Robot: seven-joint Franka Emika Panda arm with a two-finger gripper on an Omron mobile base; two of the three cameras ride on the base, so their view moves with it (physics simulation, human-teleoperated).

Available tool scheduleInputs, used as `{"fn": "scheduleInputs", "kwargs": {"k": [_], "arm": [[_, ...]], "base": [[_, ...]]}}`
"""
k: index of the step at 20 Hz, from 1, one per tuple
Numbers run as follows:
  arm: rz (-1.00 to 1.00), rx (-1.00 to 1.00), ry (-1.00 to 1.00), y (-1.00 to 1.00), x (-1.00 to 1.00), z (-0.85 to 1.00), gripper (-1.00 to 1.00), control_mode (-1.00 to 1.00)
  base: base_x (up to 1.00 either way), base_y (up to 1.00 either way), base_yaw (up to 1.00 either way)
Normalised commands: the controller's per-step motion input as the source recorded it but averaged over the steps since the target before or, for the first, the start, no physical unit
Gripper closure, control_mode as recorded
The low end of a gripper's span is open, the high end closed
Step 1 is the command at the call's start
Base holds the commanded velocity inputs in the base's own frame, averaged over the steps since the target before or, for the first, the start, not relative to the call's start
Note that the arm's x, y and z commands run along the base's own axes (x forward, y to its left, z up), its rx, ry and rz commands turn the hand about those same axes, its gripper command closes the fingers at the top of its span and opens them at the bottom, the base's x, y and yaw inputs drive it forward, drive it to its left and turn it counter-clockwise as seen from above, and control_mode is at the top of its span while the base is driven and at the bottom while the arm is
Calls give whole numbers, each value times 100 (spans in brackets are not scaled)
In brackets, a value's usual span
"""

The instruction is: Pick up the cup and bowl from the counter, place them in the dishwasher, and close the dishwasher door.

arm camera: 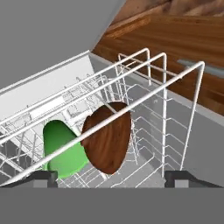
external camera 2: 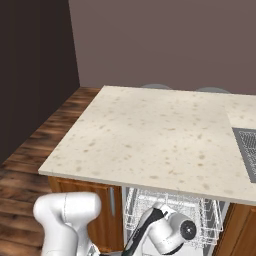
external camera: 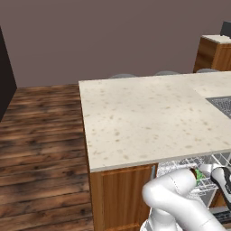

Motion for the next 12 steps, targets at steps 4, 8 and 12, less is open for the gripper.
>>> {"fn": "scheduleInputs", "kwargs": {"k": [4, 8, 12], "arm": [[8, -23, -5, 0, -2, 89, -100, -100], [8, -12, 0, 0, 0, 74, -100, -100], [8, 0, 6, 0, 0, 65, -100, -100]], "base": [[0, 0, 0], [0, 0, 0], [0, 0, 0]]}}
